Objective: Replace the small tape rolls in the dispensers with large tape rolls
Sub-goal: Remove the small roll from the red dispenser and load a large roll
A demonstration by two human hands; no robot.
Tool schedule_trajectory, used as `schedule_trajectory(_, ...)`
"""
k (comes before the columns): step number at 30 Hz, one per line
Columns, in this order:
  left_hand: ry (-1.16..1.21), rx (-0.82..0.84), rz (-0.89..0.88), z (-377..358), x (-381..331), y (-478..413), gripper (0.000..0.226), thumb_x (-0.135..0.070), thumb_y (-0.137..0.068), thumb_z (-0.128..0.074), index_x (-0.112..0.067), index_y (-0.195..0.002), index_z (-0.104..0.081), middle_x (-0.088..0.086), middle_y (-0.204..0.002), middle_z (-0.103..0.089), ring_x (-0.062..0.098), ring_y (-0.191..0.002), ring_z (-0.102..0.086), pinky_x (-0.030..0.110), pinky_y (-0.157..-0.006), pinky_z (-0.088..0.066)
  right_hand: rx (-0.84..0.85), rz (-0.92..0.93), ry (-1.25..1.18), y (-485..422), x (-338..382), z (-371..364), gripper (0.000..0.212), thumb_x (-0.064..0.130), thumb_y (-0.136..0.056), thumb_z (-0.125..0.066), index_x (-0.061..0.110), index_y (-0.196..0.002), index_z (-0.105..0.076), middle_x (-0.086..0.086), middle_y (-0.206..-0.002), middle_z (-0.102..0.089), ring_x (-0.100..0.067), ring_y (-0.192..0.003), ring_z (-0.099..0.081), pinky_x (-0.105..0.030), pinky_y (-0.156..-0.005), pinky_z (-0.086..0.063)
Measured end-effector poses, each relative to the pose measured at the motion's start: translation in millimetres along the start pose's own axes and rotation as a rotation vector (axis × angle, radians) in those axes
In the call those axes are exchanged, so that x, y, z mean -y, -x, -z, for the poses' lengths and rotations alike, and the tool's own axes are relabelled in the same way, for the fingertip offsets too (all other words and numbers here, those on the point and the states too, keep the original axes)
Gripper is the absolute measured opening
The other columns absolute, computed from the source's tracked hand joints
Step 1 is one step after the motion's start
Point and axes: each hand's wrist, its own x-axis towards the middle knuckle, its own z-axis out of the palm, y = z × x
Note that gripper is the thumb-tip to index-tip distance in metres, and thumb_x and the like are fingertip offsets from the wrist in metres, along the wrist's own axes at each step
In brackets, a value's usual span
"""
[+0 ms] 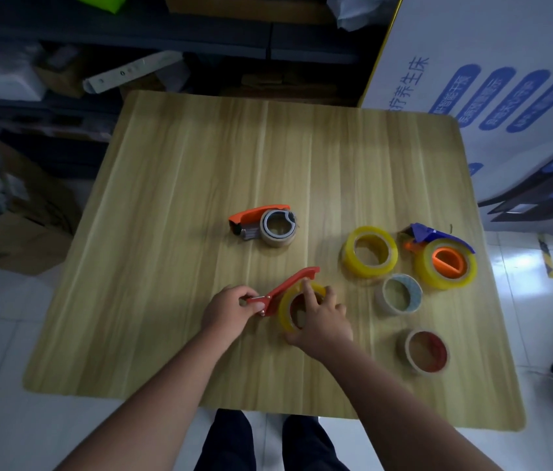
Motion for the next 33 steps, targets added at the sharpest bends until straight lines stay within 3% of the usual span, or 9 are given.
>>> schedule_trajectory(5, 0.163, -0.188, -0.026, -11.6, 18.4, 18.9, 0.025, -0.021, -0.088, -0.064, -0.03, -0.111, -0.061, -0.015, -0.108, -0.06, 0.006, -0.094, -0.06, 0.025, -0.075, -0.051, 0.007, -0.019, 0.013, -2.2, 0.7, -14.1, 0.119, 0.068, -0.073, -0.067, 0.04, -0.15, 0.02, -0.012, -0.161, 0.002, -0.044, -0.138, -0.025, -0.044, -0.095, -0.047)
schedule_trajectory(8, 0.06, -0.26, 0.056, -34.4, 36.0, 45.0, 0.039, -0.007, -0.078, -0.068, -0.028, -0.107, -0.053, -0.007, -0.104, -0.06, 0.013, -0.088, -0.06, 0.023, -0.063, -0.047, -0.025, -0.012, 0.017, -2.2, 0.5, -19.5, 0.119, 0.071, -0.072, -0.066, 0.041, -0.15, 0.018, -0.012, -0.161, 0.0, -0.044, -0.137, -0.026, -0.043, -0.093, -0.047)
schedule_trajectory(12, -0.089, -0.198, -0.032, -71.3, 36.0, 60.5, 0.045, -0.032, -0.072, -0.077, -0.025, -0.111, -0.054, -0.005, -0.105, -0.06, 0.016, -0.094, -0.057, 0.033, -0.077, -0.049, -0.04, -0.014, 0.03, -4.1, 1.3, -23.0, 0.119, 0.076, -0.071, -0.063, 0.04, -0.151, 0.017, -0.013, -0.16, 0.0, -0.043, -0.135, -0.028, -0.043, -0.093, -0.047)
schedule_trajectory(15, -0.054, -0.262, -0.021, -91.9, 27.1, 55.5, 0.047, -0.056, -0.075, -0.066, -0.024, -0.109, -0.057, -0.004, -0.1, -0.061, 0.017, -0.09, -0.057, 0.038, -0.073, -0.048, -0.057, -0.011, 0.023, -5.6, 1.2, -26.3, 0.121, 0.078, -0.069, -0.063, 0.038, -0.152, 0.015, -0.014, -0.159, -0.001, -0.043, -0.133, -0.031, -0.043, -0.093, -0.047)
schedule_trajectory(22, 0.09, -0.437, -0.028, -103.7, 28.9, 47.2, 0.01, -0.035, -0.087, -0.057, -0.028, -0.094, -0.06, -0.007, -0.085, -0.063, 0.017, -0.079, -0.06, 0.042, -0.066, -0.049, -0.085, -0.018, -0.041, -5.3, -4.1, -28.8, 0.122, 0.079, -0.067, -0.063, 0.037, -0.153, 0.012, -0.014, -0.157, -0.004, -0.042, -0.132, -0.032, -0.045, -0.096, -0.045)
schedule_trajectory(27, 0.116, -0.446, -0.163, -78.9, 36.9, 42.4, 0.004, -0.025, -0.088, -0.065, -0.021, -0.086, -0.067, -0.007, -0.081, -0.064, 0.012, -0.073, -0.059, 0.039, -0.061, -0.05, -0.132, -0.015, 0.054, -4.2, -5.9, -33.3, 0.119, 0.079, -0.069, -0.061, 0.038, -0.152, 0.015, -0.015, -0.16, -0.005, -0.04, -0.14, -0.023, -0.05, -0.104, -0.038)
schedule_trajectory(29, 0.069, -0.444, -0.206, -68.3, 39.8, 35.3, 0.004, -0.021, -0.083, -0.071, -0.017, -0.082, -0.07, -0.005, -0.078, -0.066, 0.013, -0.072, -0.059, 0.038, -0.061, -0.05, -0.23, 0.057, 0.148, 0.7, -4.5, -37.9, 0.109, 0.073, -0.071, -0.063, 0.035, -0.155, -0.004, -0.017, -0.161, -0.01, -0.043, -0.145, -0.013, -0.06, -0.111, -0.025)
schedule_trajectory(31, 0.049, -0.441, -0.248, -61.8, 43.6, 29.6, 0.006, -0.016, -0.077, -0.077, -0.016, -0.08, -0.072, -0.004, -0.077, -0.066, 0.015, -0.071, -0.06, 0.037, -0.061, -0.05, -0.379, 0.233, 0.186, 3.9, -2.8, -46.2, 0.087, 0.058, -0.069, -0.072, 0.031, -0.145, -0.039, -0.017, -0.156, -0.028, -0.045, -0.143, -0.022, -0.067, -0.108, -0.024)
schedule_trajectory(33, 0.077, -0.426, -0.264, -59.0, 47.0, 28.3, 0.007, -0.017, -0.076, -0.078, -0.017, -0.08, -0.073, -0.004, -0.079, -0.065, 0.015, -0.071, -0.06, 0.036, -0.059, -0.049, -0.45, 0.375, 0.186, 3.6, 1.6, -55.9, 0.068, 0.044, -0.067, -0.076, 0.028, -0.131, -0.056, -0.012, -0.148, -0.043, -0.043, -0.138, -0.033, -0.067, -0.108, -0.026)
